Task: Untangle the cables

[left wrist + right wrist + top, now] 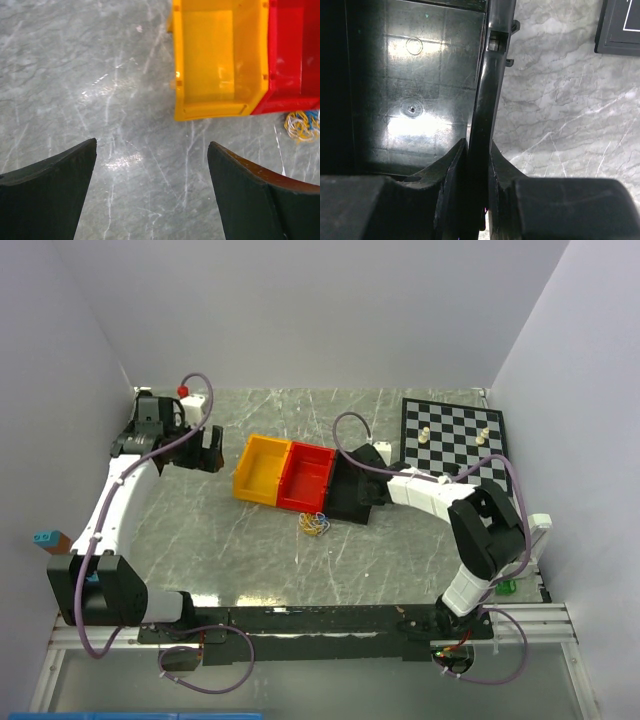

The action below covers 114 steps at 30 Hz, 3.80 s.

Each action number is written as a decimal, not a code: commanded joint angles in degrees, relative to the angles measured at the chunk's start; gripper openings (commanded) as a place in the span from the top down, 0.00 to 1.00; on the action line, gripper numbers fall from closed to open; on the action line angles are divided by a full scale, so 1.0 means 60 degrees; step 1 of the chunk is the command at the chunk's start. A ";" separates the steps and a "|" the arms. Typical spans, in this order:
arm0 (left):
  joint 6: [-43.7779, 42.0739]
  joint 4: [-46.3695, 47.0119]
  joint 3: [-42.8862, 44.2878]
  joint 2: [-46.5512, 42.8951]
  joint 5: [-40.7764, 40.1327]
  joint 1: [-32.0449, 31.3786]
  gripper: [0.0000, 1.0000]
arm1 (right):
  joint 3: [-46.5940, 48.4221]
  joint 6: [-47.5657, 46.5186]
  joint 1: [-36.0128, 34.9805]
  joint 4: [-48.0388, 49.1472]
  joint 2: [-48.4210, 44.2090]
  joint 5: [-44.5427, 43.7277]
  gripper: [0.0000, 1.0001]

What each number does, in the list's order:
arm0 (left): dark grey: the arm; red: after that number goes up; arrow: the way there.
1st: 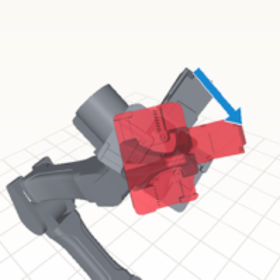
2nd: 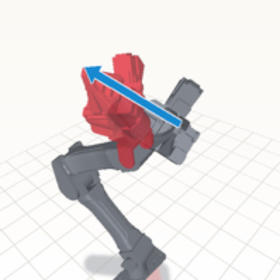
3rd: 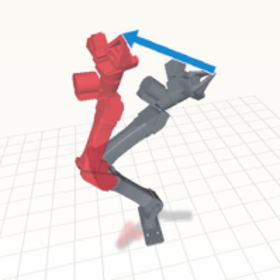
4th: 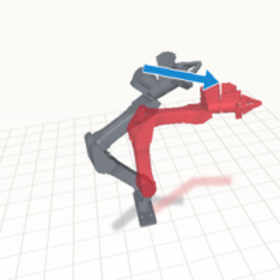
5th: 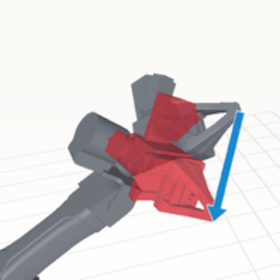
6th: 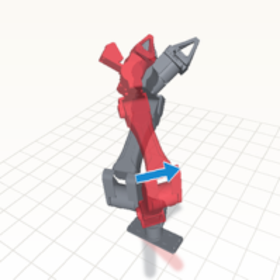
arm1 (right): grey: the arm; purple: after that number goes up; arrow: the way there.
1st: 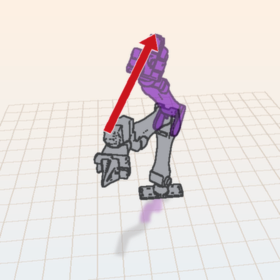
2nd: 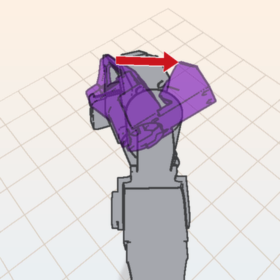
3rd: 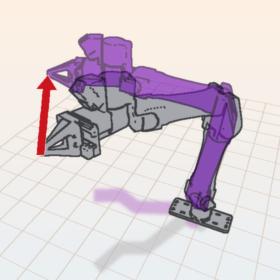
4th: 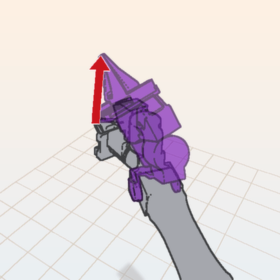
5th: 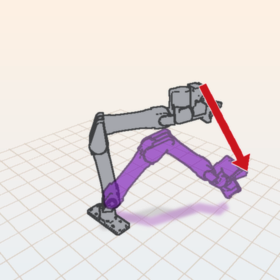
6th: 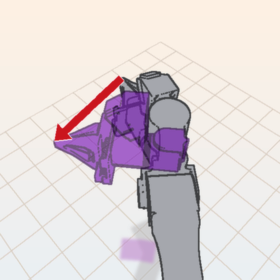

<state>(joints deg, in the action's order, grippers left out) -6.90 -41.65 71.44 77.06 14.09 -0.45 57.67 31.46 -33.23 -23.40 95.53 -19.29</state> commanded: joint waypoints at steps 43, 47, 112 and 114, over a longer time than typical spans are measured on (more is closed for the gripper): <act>0.0138 0.1140 -0.0584 0.0661 -0.1528 -0.1390 0.03 | -0.0498 -0.0469 -0.3982 0.1542 -0.0524 0.2013 0.75; 0.0358 0.1506 -0.0276 0.1438 -0.1557 -0.1390 0.03 | -0.1319 -0.0206 -0.4260 0.1424 -0.1212 0.2320 0.77; 0.0315 0.1038 -0.2282 0.0502 -0.0926 -0.2782 0.18 | -0.2728 -0.0893 -0.1566 0.2215 -0.2665 0.3846 0.46; 0.0183 0.1067 -0.2501 0.0400 -0.1131 -0.2767 0.18 | -0.2654 -0.0952 -0.1507 0.2244 -0.2576 0.3787 0.46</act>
<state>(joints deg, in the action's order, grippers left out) -3.95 -34.94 57.84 81.95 8.67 -16.82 38.65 27.44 -43.05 -12.38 79.26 5.21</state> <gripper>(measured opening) 0.817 0.539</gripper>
